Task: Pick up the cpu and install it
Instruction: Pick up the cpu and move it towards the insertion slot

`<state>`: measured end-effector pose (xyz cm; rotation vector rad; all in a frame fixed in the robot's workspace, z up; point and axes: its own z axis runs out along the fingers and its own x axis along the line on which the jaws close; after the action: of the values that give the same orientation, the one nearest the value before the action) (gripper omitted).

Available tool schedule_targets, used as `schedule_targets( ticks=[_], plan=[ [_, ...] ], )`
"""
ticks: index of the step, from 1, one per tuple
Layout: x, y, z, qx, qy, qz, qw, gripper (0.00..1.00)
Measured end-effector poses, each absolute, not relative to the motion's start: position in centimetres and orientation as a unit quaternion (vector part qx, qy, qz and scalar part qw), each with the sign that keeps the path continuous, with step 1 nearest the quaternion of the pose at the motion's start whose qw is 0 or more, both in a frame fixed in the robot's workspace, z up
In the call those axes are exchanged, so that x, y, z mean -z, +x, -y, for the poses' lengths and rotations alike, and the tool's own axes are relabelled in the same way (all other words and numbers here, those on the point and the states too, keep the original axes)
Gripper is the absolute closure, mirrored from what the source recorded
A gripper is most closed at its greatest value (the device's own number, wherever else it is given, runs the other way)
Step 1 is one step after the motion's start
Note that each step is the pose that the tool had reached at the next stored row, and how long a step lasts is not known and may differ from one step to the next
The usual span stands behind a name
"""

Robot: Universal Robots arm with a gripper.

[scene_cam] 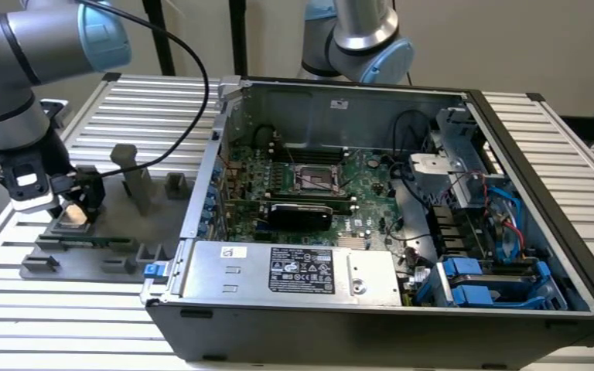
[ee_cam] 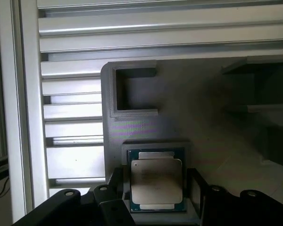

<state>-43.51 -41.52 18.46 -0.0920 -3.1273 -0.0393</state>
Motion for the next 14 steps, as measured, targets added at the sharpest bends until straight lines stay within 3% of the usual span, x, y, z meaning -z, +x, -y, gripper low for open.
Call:
schedule_targets(
  ticks=[14],
  plan=[
    [-18.46,-43.45,41.48,0.009,-0.028,1.000,0.006,0.35]
  ],
)
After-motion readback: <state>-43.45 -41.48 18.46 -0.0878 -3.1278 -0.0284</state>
